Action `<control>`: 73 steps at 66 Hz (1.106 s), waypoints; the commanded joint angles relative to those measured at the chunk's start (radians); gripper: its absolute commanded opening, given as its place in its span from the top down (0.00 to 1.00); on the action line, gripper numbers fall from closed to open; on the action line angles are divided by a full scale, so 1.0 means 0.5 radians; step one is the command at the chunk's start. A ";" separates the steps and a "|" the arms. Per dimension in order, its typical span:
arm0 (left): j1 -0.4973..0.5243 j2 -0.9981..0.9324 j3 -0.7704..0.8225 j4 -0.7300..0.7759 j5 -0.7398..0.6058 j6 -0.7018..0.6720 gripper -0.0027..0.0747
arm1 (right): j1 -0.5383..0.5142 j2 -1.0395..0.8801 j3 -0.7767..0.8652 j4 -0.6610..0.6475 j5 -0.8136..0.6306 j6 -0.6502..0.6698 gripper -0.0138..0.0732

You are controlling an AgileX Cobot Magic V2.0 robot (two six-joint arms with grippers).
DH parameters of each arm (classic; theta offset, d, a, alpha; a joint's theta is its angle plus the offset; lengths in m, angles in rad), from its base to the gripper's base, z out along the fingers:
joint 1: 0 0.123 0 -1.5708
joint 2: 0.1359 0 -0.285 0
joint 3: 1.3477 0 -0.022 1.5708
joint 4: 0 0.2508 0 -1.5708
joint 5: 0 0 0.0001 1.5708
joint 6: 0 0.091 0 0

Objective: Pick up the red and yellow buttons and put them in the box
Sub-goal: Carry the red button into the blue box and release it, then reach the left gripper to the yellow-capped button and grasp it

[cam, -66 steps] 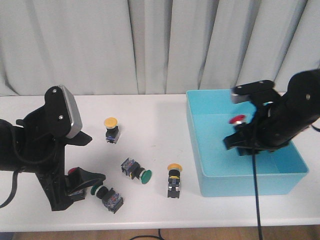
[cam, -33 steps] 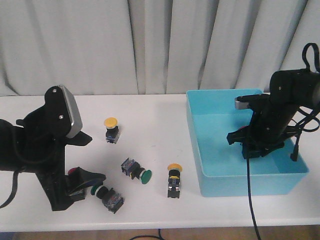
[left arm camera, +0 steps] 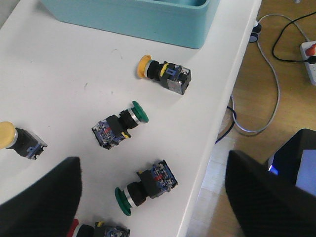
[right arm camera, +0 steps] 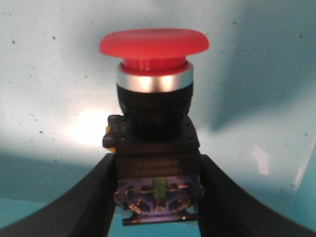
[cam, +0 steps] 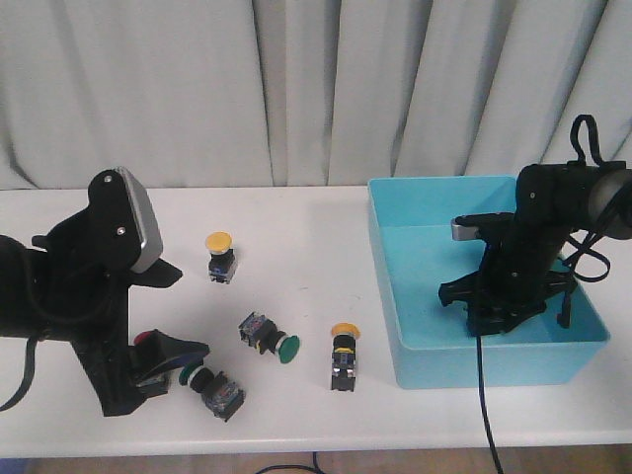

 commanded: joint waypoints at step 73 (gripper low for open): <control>0.013 -0.035 -0.052 -0.078 -0.082 -0.123 0.22 | 0.743 -1.265 0.142 -0.002 -0.273 -0.055 0.36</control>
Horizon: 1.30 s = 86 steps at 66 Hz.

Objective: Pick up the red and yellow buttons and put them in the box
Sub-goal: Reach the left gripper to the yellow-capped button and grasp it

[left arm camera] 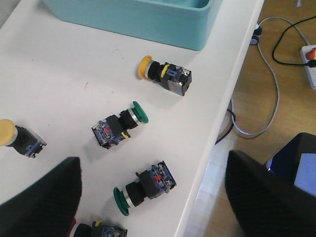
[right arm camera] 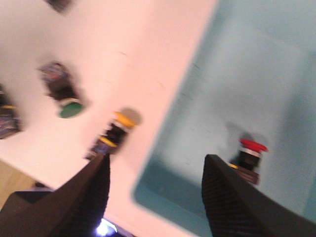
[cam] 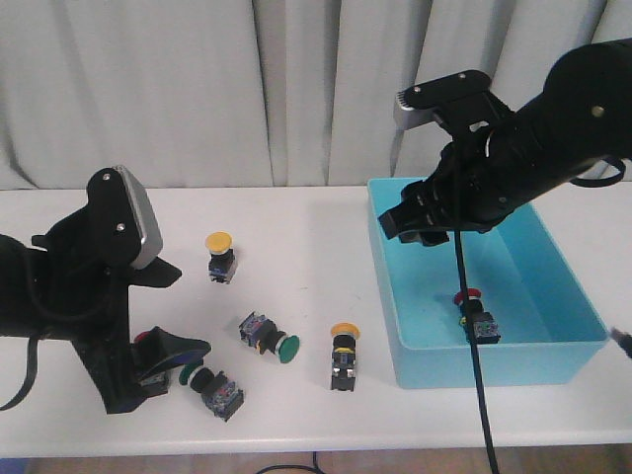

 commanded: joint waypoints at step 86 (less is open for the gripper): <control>0.011 1.724 -1.475 1.386 -0.423 -2.309 0.22 | 0.415 -0.639 0.816 -0.011 -0.716 -0.151 0.36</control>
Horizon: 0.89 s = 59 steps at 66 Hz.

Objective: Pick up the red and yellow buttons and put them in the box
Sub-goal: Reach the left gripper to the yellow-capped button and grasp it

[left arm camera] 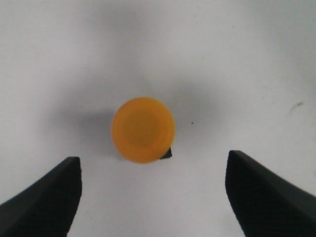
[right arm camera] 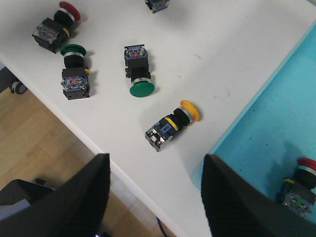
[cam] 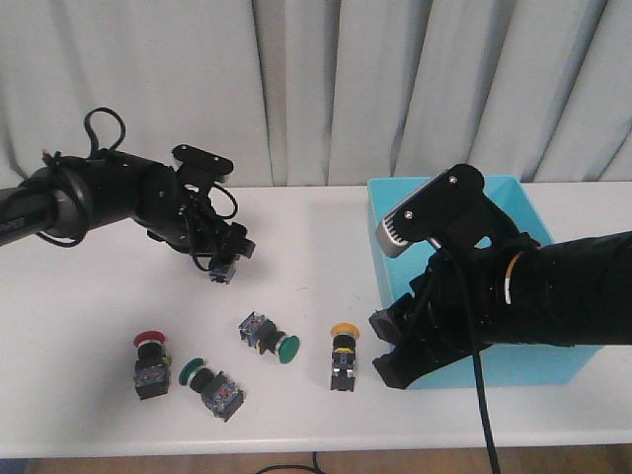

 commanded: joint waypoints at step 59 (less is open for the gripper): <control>-0.002 0.083 -0.504 -0.004 0.253 -0.080 0.78 | -0.001 0.015 -0.054 -0.022 -0.125 -0.083 0.36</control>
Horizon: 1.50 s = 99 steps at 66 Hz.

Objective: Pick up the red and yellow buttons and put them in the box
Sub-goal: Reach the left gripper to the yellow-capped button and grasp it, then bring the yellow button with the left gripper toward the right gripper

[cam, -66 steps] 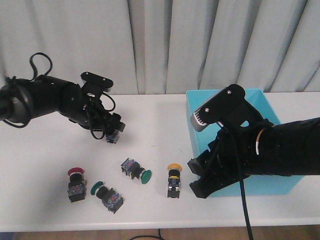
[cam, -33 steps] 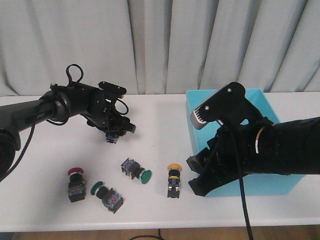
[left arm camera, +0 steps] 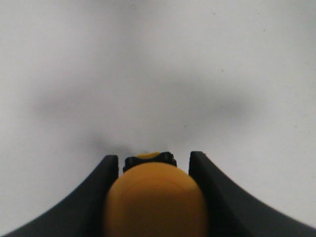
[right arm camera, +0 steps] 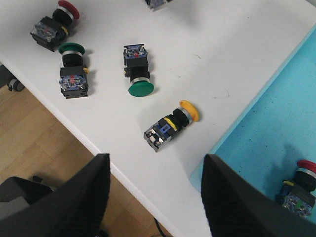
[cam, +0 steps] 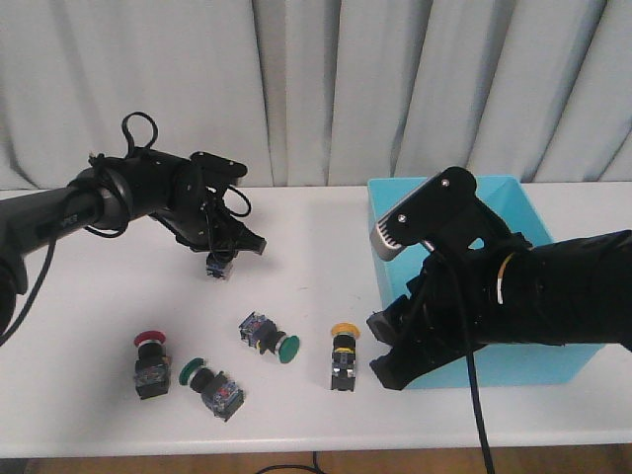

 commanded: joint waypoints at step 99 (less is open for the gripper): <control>-0.389 -2.290 2.051 -1.206 -0.658 1.546 0.78 | -0.001 -0.024 -0.054 -0.043 0.146 -0.072 0.36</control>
